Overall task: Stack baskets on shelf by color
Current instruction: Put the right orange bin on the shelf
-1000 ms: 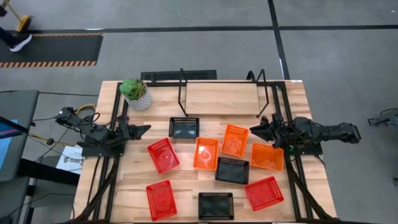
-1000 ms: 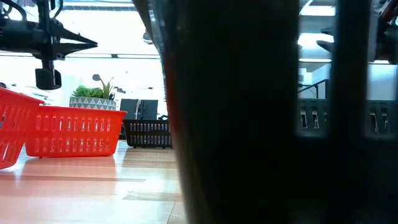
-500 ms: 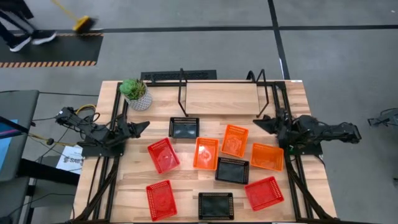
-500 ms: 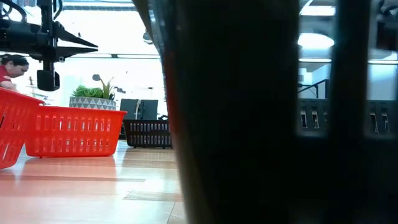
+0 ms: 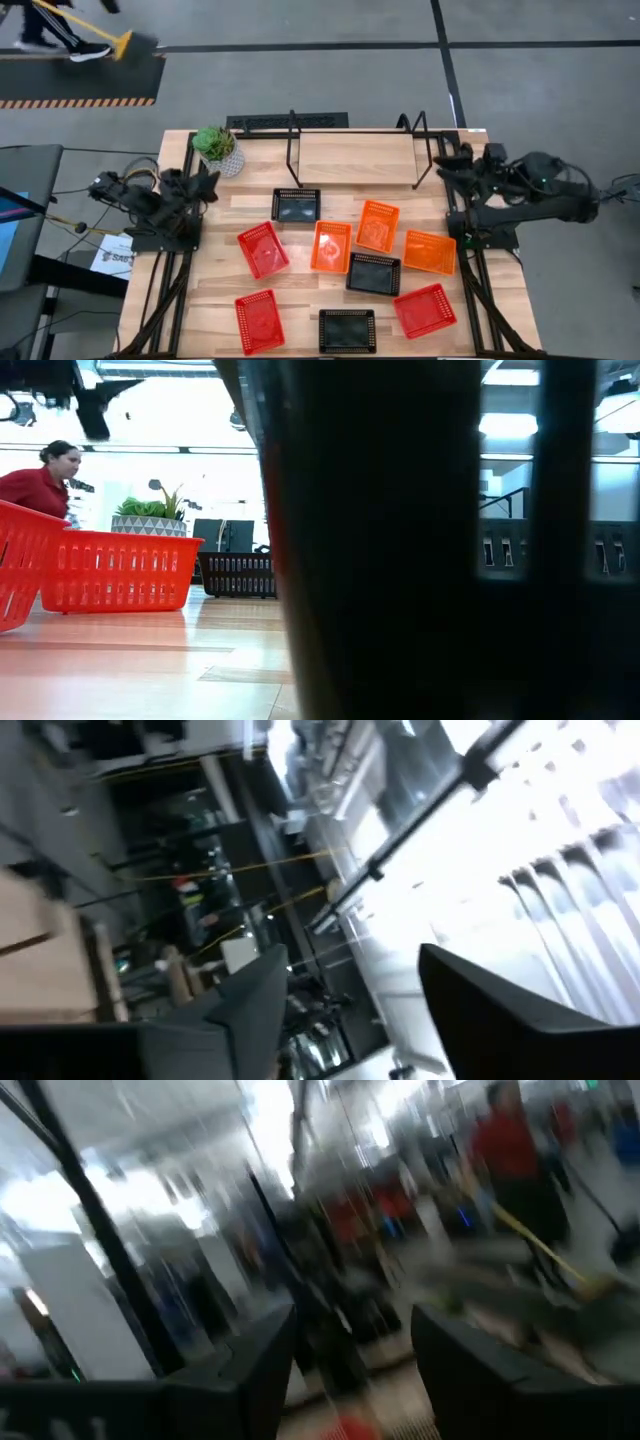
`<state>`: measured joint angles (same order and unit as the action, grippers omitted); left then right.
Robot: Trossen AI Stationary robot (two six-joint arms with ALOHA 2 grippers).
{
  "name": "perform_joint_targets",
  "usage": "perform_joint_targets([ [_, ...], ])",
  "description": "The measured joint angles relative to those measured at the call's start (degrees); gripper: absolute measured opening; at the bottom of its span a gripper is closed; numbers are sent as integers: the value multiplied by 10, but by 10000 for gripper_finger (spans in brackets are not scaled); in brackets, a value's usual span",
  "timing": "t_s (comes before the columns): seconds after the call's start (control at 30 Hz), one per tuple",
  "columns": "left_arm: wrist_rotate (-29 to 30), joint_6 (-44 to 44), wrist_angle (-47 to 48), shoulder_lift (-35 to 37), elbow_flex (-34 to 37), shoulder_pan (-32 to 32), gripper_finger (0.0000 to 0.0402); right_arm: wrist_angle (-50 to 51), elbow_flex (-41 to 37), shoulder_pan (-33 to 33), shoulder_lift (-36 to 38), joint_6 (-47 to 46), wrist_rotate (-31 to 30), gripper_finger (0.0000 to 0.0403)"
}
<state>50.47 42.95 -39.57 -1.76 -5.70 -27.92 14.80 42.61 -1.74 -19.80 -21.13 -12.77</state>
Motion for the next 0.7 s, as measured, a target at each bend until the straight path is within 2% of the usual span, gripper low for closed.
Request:
perform_joint_targets([
  [0.17, -51, -53, 99, -78, -128, 0, 270, 263, 145, 0, -122, -35, -10, 227],
  [0.33, -71, -69, 282, -193, -289, 0, 278, 481, 247, 0, -224, -78, -9, 222],
  [0.53, -85, -3, 532, -298, -450, 0, 279, 637, 254, 0, -299, -118, 31, 226],
  [0.7, -83, 56, 638, -342, -502, 0, 279, 654, 190, 0, -346, -121, 95, 228],
])
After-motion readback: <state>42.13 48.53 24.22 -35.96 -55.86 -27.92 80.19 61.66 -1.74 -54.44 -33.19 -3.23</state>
